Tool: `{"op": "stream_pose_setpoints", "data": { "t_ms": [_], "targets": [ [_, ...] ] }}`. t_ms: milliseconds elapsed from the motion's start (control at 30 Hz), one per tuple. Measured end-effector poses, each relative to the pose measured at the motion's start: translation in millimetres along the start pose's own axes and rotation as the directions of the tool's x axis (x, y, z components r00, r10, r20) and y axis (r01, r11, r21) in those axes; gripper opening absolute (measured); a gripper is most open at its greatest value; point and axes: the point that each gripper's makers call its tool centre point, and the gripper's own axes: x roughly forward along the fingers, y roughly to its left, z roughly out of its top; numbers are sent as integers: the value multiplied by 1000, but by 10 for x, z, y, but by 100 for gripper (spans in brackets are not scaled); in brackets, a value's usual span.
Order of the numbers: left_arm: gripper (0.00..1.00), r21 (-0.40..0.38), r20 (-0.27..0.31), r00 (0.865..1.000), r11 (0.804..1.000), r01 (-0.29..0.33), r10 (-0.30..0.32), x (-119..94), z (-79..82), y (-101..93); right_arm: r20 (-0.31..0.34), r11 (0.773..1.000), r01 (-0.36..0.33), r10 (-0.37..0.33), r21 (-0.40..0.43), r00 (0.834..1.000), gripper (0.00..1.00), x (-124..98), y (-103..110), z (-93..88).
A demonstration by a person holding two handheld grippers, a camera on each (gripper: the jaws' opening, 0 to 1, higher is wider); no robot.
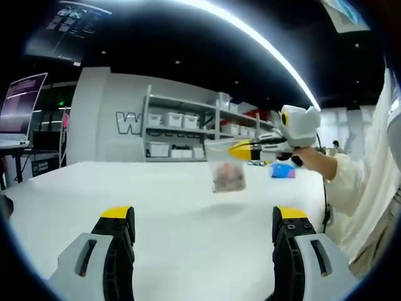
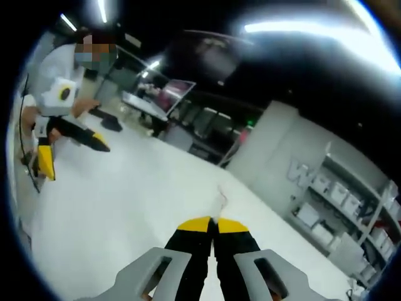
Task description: Open the resealable bag by pulling the two sides of the seal apart until the entire bag opening is separated and visibly accessible.
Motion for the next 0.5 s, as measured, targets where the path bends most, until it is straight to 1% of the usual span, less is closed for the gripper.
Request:
{"op": "stream_pose_setpoints", "data": {
  "t_ms": [233, 500],
  "targets": [
    [90, 0, -5, 1000, 1000, 0, 0, 2, 3, 18, 14, 1000, 0, 0, 1, 1000, 0, -123, 80, 39],
    [90, 3, -11, 1000, 1000, 5, -5, 19, -5, 11, 25, 1000, -5, 5, -8, 1000, 0, -208, 163, 97]
  ]
}}
